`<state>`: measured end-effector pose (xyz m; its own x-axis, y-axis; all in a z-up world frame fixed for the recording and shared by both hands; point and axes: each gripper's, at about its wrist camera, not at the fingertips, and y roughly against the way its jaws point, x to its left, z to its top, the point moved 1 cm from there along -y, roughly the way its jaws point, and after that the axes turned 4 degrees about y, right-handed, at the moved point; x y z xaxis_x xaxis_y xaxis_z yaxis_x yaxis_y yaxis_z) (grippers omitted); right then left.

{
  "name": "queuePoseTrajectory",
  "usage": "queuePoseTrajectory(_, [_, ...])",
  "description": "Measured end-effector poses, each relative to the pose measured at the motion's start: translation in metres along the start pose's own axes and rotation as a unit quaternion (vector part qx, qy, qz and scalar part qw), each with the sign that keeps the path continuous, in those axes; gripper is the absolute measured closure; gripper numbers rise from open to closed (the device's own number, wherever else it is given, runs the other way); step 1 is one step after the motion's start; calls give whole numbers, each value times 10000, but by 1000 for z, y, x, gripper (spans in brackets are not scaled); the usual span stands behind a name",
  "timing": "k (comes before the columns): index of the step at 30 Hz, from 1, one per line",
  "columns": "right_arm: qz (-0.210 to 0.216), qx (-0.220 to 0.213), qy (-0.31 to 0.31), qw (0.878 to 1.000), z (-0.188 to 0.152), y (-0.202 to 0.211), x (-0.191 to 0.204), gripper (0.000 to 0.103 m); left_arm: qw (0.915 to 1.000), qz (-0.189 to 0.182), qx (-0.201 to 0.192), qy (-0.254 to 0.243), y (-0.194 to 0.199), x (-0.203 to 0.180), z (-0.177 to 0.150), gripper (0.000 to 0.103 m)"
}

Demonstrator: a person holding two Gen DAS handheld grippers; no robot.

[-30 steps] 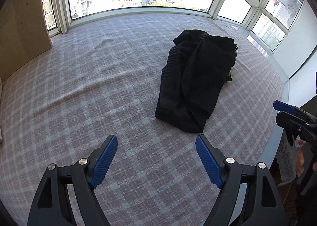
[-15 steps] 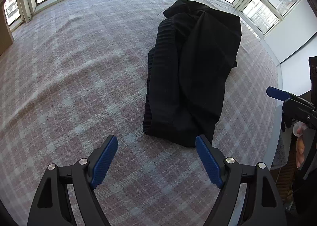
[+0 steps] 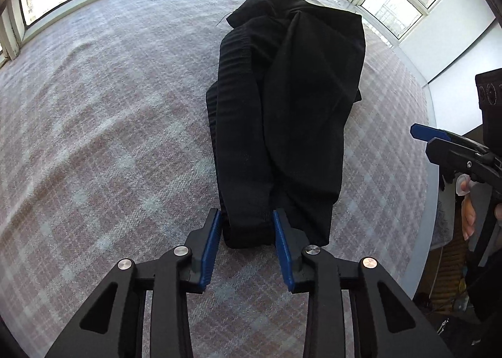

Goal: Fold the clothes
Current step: 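Move both tools toward the crumpled black track pants, then grasp the pants waistband with the left tool while the right tool grasps the striped waistband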

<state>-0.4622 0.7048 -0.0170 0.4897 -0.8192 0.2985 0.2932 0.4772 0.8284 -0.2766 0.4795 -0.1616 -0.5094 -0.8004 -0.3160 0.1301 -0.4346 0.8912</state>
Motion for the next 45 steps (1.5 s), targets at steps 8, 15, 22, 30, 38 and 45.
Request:
queuePoseTrajectory(8, [-115, -108, 219, 9996, 19, 2, -1, 0, 9974, -558, -418, -202, 12, -23, 17, 80])
queuePoseTrajectory(15, [-50, -267, 1198, 9924, 56, 7, 7, 10, 9895, -950, -1048, 303, 51, -14, 41, 81])
queuePoseTrajectory(22, [568, 313, 1604, 9849, 102, -14, 8, 34, 9842, -738, -1441, 721, 93, 28, 50, 81])
queuePoseTrajectory(30, [515, 820, 2938, 9509, 162, -25, 49, 47, 9779, -289, -1628, 1279, 128, 69, 2, 81])
queuePoseTrajectory(38, [84, 2041, 4180, 8852, 188, -142, 123, 47, 9792, -89, -1353, 1513, 104, 56, -37, 81])
queuePoseTrajectory(45, [-331, 3125, 4582, 8314, 186, -218, 133, 95, 9777, -22, -1432, 1536, 104, 59, -29, 81])
